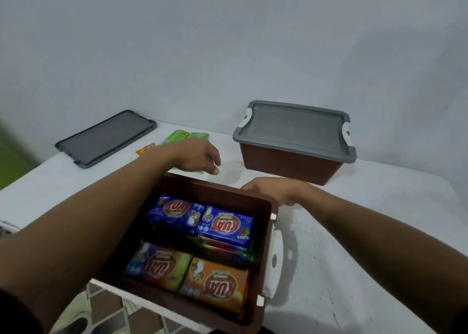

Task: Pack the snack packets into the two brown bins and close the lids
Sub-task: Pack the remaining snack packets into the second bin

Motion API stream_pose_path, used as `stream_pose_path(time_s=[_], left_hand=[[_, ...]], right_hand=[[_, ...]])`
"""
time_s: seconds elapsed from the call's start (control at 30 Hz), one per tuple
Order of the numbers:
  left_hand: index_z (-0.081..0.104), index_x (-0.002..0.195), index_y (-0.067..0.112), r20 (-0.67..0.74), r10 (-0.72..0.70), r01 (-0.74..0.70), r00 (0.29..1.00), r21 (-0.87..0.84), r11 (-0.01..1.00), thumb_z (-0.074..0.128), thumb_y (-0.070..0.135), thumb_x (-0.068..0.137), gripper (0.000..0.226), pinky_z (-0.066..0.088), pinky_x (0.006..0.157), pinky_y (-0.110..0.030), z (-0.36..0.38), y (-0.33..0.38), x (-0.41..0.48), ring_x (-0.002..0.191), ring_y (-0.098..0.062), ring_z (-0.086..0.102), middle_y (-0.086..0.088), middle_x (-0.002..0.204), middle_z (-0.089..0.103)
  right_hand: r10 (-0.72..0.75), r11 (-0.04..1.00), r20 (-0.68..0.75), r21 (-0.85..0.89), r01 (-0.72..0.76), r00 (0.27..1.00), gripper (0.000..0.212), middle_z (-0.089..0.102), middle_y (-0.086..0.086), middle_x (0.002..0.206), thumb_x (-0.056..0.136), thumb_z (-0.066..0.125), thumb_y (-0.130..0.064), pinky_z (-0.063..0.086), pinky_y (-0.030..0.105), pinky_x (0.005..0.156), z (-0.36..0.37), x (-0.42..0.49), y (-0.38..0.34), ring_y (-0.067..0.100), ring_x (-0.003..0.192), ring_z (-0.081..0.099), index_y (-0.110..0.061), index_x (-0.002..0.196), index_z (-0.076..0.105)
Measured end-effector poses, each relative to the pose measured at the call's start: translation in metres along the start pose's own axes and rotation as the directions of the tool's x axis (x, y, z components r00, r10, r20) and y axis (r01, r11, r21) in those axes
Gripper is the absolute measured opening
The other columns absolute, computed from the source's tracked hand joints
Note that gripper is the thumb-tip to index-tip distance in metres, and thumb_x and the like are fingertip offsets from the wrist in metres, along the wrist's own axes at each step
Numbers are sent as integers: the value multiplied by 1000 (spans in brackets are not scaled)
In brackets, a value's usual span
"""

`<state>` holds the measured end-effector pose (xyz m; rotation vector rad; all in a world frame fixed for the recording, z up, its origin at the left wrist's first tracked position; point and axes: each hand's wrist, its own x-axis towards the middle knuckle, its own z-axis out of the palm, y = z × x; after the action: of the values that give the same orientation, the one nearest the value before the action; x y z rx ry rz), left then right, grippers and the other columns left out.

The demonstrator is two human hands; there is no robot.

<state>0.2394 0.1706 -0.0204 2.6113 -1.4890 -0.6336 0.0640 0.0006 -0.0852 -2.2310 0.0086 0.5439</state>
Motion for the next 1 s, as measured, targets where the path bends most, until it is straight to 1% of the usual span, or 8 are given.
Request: stream_pose_path(time_s=[0.23, 0.37, 0.5, 0.57, 0.63, 0.73, 0.8, 1.0], left_hand=[[71, 123, 22, -17, -73, 73, 997, -24, 997, 73, 36, 91, 35, 46, 98, -33, -10, -68, -25, 112, -18, 62, 2, 119, 69], [71, 119, 25, 4, -112, 112, 994, -23, 993, 77, 35, 87, 34, 54, 95, -39, -10, -110, -24, 103, -21, 68, 2, 119, 71], [67, 130, 20, 38, -75, 75, 996, 1, 997, 77, 25, 89, 43, 57, 91, -39, -9, -131, -17, 87, -15, 66, 1, 128, 66], [65, 133, 21, 18, -51, 50, 999, 24, 998, 75, 23, 91, 44, 54, 87, -34, -7, -135, -8, 82, -10, 59, 1, 139, 60], [62, 137, 25, 6, -30, 30, 1000, 90, 996, 71, 24, 92, 46, 50, 92, -35, -4, -139, 2, 97, -17, 60, 1, 146, 55], [55, 144, 26, 9, 44, -44, 999, 158, 986, 70, 29, 92, 53, 47, 104, -41, 5, -144, 19, 124, -26, 58, -4, 148, 52], [50, 148, 22, 6, 111, -110, 994, 209, 972, 73, 35, 91, 63, 42, 110, -44, 11, -145, 28, 134, -27, 49, -6, 150, 49], [44, 151, 23, 63, 201, -210, 978, 360, 909, 77, 43, 84, 77, 36, 113, -50, 14, -147, 51, 136, -29, 45, -5, 149, 45]], right_hand=[[59, 991, -39, -115, -63, 998, 26, 76, -4, 110, 92, 68, -21, 56, 42, 94, 5, 50, -34, 17, 102, 71, -23, 117, 73], [146, 989, -56, -9, -147, 988, 23, 76, -1, 109, 94, 63, -17, 56, 37, 94, 2, 70, -50, 20, 104, 70, -20, 115, 72], [224, 972, -113, -52, -231, 968, 31, 72, -13, 79, 90, 60, -10, 50, 23, 75, -11, 84, -66, 7, 78, 63, -18, 118, 69], [249, 965, -154, -49, -259, 956, 30, 73, -11, 79, 87, 66, -15, 50, 28, 79, -16, 94, -70, 13, 82, 64, -20, 116, 70], [268, 958, -190, -55, -282, 945, 26, 73, -5, 87, 86, 68, -17, 52, 33, 81, -20, 105, -73, 18, 89, 65, -21, 111, 70], [301, 944, -221, -71, -324, 927, 22, 66, -3, 84, 88, 64, -14, 46, 27, 65, -24, 119, -78, 14, 76, 58, -22, 108, 67], [336, 930, -236, -68, -361, 912, 24, 67, 0, 94, 89, 63, -14, 46, 26, 64, -26, 128, -80, 14, 80, 60, -21, 111, 66], [395, 912, -256, -4, -409, 883, 28, 66, 5, 109, 90, 61, -12, 54, 27, 70, -30, 143, -80, 18, 95, 66, -15, 117, 67]])
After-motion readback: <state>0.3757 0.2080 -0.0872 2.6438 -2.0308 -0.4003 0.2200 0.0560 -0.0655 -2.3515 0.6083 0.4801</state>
